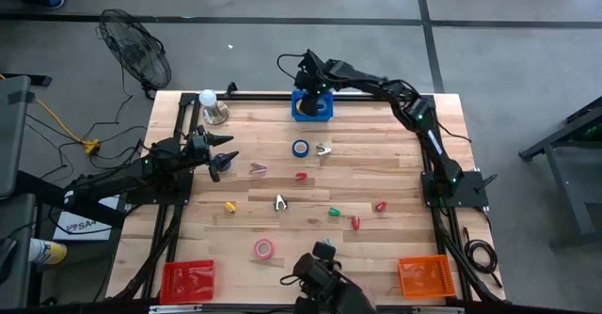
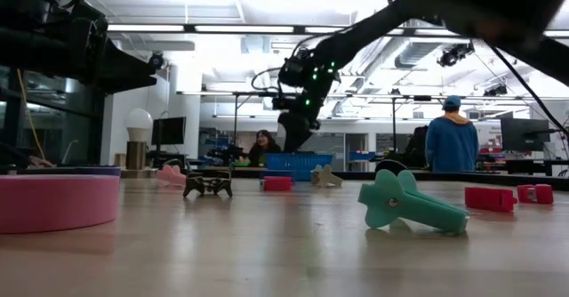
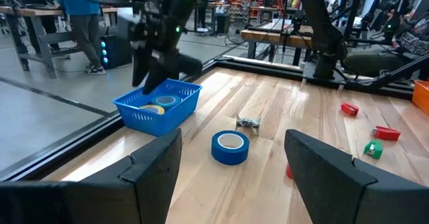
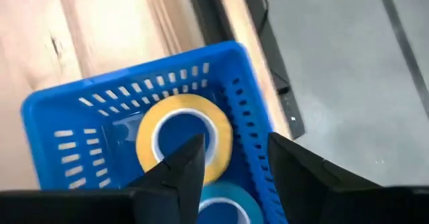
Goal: Pick and place Stapler, Stapler remover, tape
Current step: Put the right blue tape into the blue bin
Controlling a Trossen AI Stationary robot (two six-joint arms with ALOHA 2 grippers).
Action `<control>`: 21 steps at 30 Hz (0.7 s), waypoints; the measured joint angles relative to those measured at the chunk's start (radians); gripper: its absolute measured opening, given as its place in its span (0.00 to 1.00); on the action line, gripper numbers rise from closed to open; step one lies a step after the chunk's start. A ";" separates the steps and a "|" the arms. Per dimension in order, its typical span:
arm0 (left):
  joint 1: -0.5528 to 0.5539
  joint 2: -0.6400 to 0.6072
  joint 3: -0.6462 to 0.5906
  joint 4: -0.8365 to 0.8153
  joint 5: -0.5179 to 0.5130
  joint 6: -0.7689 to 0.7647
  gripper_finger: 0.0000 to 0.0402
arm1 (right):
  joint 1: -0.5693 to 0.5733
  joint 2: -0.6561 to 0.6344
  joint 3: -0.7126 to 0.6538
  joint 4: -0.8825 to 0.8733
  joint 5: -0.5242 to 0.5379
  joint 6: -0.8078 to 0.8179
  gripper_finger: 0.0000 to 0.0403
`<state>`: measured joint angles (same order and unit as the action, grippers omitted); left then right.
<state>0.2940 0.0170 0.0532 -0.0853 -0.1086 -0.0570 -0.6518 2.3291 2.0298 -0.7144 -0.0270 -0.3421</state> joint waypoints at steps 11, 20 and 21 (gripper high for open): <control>0.000 0.000 0.000 0.000 0.002 0.000 0.65 | 0.045 -0.116 0.004 -0.253 -0.062 -0.057 0.38; 0.000 0.000 0.000 0.000 0.003 0.000 0.65 | 0.162 -0.125 -0.010 -0.359 -0.096 -0.193 0.38; 0.000 0.000 0.000 0.000 0.004 0.000 0.65 | 0.178 -0.125 -0.010 -0.365 -0.096 -0.205 0.38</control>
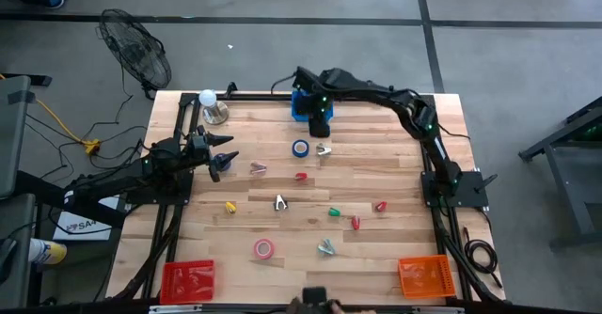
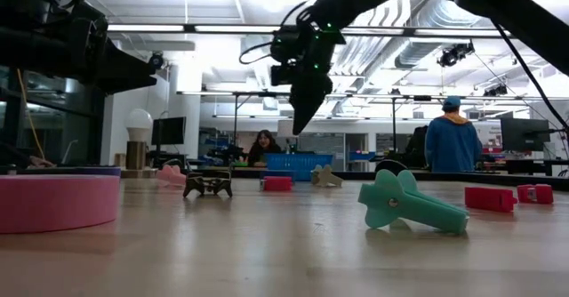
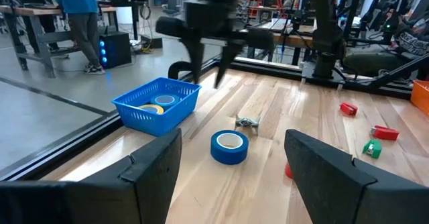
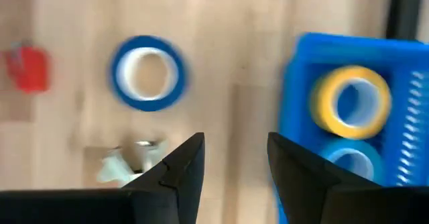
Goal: Pick and place Stapler, Stapler remover, tape
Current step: Put the right blue tape into the blue bin
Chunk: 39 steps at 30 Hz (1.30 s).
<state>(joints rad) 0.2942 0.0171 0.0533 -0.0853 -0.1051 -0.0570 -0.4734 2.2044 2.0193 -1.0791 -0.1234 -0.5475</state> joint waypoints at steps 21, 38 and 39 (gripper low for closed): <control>0.000 0.000 0.000 0.000 0.001 0.000 0.65 | 0.179 0.000 -0.295 0.295 0.028 -0.064 0.38; 0.000 0.000 0.000 0.000 0.000 -0.001 0.65 | 0.180 0.000 -0.380 0.419 0.061 -0.055 0.38; 0.000 0.000 0.000 0.000 0.000 -0.001 0.65 | 0.180 0.000 -0.380 0.419 0.061 -0.054 0.38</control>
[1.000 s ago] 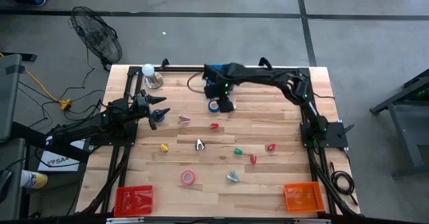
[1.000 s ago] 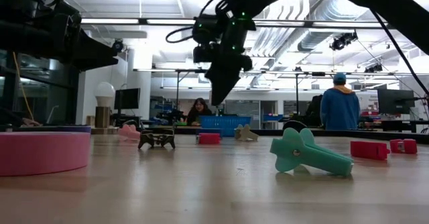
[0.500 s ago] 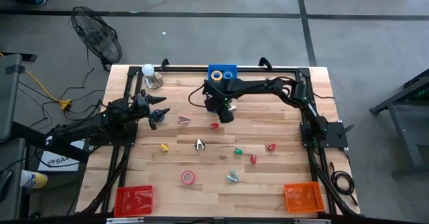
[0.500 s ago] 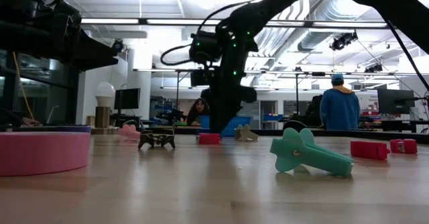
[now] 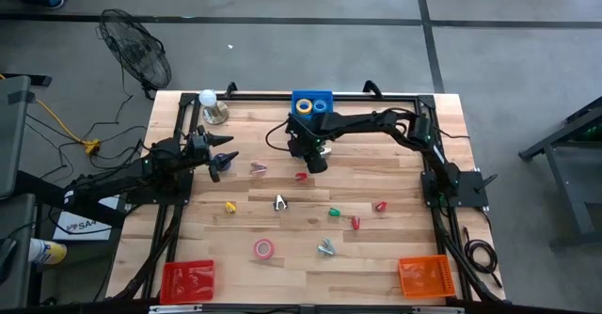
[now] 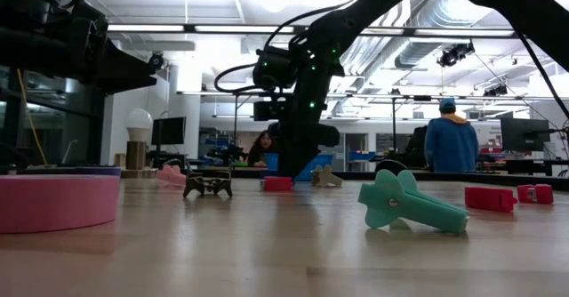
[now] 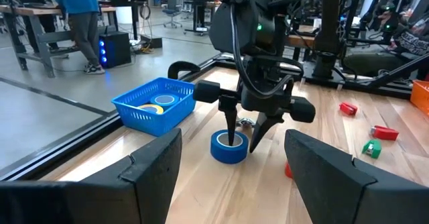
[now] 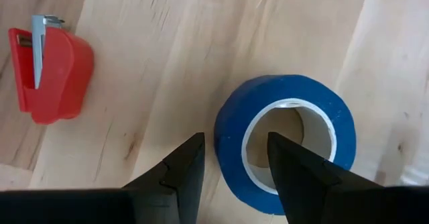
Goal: Pick and place Stapler, Stapler remover, tape
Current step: Put the right blue tape into the blue bin
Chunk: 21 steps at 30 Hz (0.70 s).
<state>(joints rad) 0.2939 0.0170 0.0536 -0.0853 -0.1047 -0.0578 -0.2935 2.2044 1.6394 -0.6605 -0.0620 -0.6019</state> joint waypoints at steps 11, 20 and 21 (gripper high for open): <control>0.000 0.000 0.000 0.000 0.000 0.000 0.65 | 0.000 0.000 0.000 -0.006 0.000 0.003 0.24; 0.000 0.000 0.000 0.000 0.000 0.000 0.65 | 0.000 -0.009 0.005 -0.046 0.000 0.016 0.09; 0.000 0.000 0.000 0.000 0.000 0.000 0.65 | 0.000 -0.011 0.011 -0.053 0.001 0.018 0.08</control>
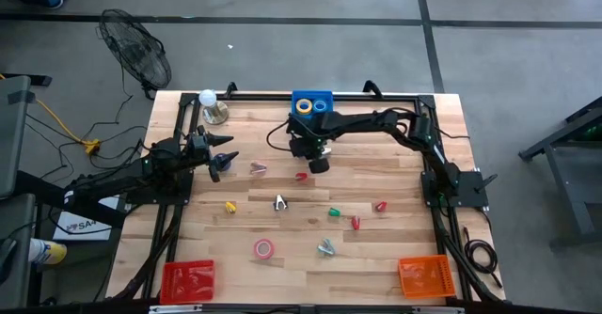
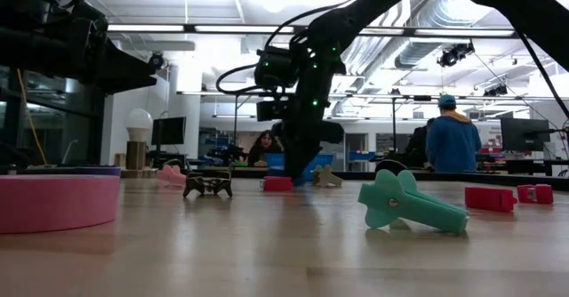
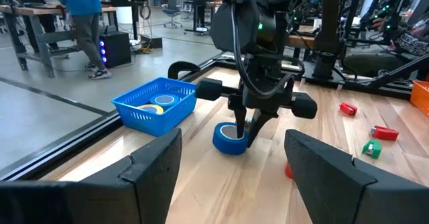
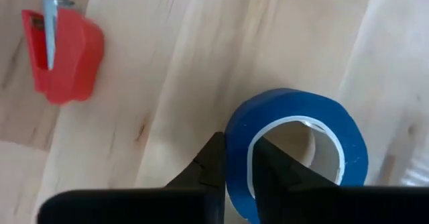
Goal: Pick and place Stapler, Stapler remover, tape
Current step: Put the right blue tape into the blue bin
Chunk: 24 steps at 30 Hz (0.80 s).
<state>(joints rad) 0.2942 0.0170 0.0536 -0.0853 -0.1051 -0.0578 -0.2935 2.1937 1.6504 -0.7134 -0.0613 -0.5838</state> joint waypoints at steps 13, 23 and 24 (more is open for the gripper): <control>0.000 0.000 0.000 -0.001 0.006 0.000 0.65 | -0.024 -0.009 0.172 -0.232 0.142 -0.001 0.08; 0.000 0.000 0.000 -0.001 0.006 0.000 0.65 | -0.145 -0.009 0.286 -0.294 0.157 -0.001 0.10; 0.000 0.000 0.000 -0.001 0.007 0.000 0.65 | -0.161 -0.009 0.287 -0.292 0.157 -0.001 0.09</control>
<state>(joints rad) 0.2941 0.0170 0.0536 -0.0860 -0.0982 -0.0578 -0.4543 2.1845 1.9379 -1.0056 0.0953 -0.5848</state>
